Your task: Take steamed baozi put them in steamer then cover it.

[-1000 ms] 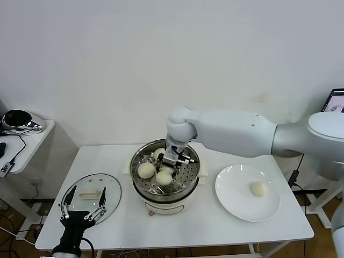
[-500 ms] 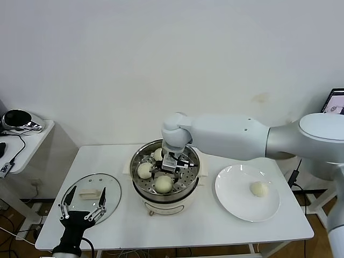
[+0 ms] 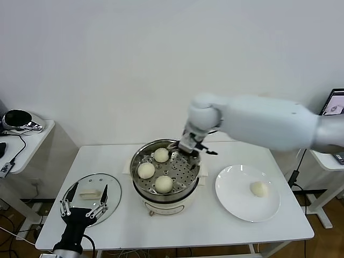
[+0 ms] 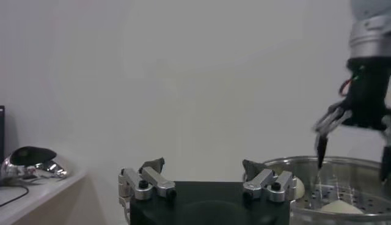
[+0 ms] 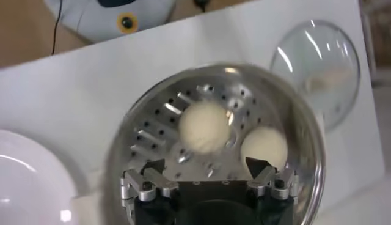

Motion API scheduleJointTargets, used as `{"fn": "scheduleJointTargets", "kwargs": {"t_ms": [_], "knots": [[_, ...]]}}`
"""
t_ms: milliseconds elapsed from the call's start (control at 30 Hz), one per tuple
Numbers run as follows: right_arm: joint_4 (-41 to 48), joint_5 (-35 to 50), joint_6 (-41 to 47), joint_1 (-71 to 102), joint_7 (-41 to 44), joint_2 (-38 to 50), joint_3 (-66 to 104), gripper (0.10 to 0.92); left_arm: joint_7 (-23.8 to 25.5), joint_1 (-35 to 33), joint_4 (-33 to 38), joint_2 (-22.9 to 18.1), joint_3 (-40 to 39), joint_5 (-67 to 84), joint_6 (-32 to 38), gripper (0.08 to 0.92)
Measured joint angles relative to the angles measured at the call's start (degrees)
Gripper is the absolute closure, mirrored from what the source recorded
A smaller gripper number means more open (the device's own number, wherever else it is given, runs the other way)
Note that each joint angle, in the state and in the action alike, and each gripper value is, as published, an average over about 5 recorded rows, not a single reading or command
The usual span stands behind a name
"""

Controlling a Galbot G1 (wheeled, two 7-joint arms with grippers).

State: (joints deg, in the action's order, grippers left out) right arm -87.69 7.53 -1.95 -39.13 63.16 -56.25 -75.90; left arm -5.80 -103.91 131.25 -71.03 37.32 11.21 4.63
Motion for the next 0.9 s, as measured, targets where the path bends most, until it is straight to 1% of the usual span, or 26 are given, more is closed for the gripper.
{"fn": "scheduleJointTargets", "kwargs": {"t_ms": [233,467,667,900], "knots": [[-4.1,0.0,10.1,-0.1,-0.7,12.4,0.6,0.203,0.1,0.7,-0.4,0.5,-0.7,-0.2,-0.2,0.177],[-4.0,-4.7,14.0,5.7,-0.3,22.3,4.4,0.203,0.1,0.7,-0.5,0.7,-0.9,-0.5,-0.2,0.177],[-0.7,-9.9,14.4,15.2,0.1,26.5,12.3,0.203,0.1,0.4,-0.6,0.6,-0.9,-0.9,-0.3,0.177],[4.5,-15.1,13.7,26.9,-0.3,28.0,21.7,0.203,0.1,-0.1,-0.7,0.2,-0.7,-1.3,-0.4,0.177]]}}
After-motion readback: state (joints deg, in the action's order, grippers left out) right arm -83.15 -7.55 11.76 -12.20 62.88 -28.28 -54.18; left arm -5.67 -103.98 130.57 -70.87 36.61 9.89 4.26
